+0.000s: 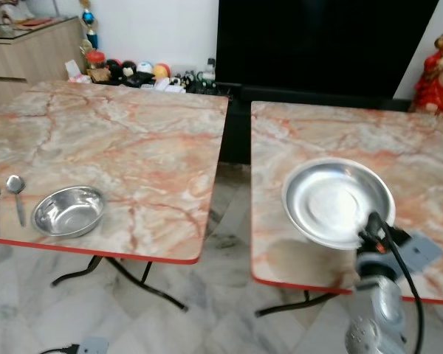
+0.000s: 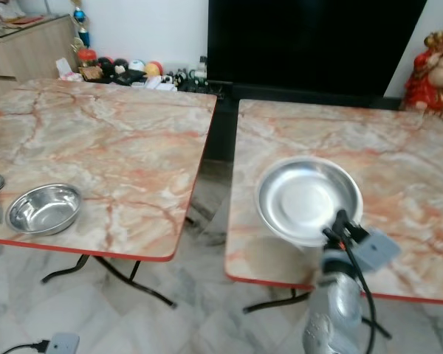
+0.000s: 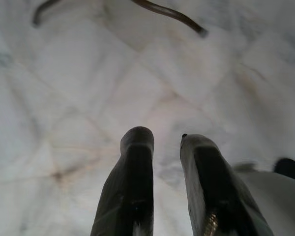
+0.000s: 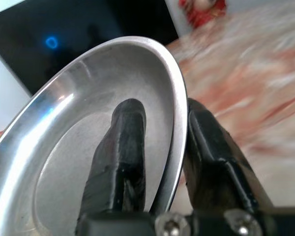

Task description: Setting the table

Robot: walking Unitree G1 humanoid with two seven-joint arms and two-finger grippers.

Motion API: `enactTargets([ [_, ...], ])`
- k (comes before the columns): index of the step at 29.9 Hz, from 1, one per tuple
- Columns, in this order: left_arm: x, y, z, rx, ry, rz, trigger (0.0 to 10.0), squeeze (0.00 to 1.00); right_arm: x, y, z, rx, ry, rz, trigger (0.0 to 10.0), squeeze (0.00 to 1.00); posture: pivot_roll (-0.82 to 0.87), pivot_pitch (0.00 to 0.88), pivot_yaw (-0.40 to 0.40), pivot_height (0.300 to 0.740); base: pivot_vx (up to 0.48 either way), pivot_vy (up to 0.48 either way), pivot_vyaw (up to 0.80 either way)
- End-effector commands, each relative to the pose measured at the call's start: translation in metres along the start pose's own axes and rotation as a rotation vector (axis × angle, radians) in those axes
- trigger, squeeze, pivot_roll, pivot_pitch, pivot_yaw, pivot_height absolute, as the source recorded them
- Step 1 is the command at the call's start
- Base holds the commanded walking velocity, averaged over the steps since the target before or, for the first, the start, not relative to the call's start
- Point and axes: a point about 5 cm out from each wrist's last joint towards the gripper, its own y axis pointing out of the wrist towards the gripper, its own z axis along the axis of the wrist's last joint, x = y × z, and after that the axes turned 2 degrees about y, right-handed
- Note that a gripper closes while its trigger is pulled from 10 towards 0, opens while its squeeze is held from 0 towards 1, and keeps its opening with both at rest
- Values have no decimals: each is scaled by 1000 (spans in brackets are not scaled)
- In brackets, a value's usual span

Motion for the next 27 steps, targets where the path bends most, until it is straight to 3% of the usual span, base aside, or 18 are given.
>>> enactTargets([
  [1,-3,-1,-5,-25,5,7,10000,0,-8,1,3,10,20,15,10000,0,88,65,-55,740,0,-461,0],
  [7,-3,-1,-5,-23,5,6,10000,0,-9,1,0,1,20,9,10000,0,94,70,-54,740,0,-461,-750],
  [13,-5,-1,-5,-25,7,12,10000,0,-11,1,-3,-3,21,8,10000,0,103,74,-46,740,0,-438,0],
  [25,-11,-3,-9,-44,16,23,10000,0,-8,3,-5,-6,68,-45,10000,0,102,78,-30,740,0,0,0],
  [27,-10,-3,-8,-39,16,18,10000,0,-9,12,-9,-44,145,-69,10000,0,103,78,-28,740,0,0,0],
])
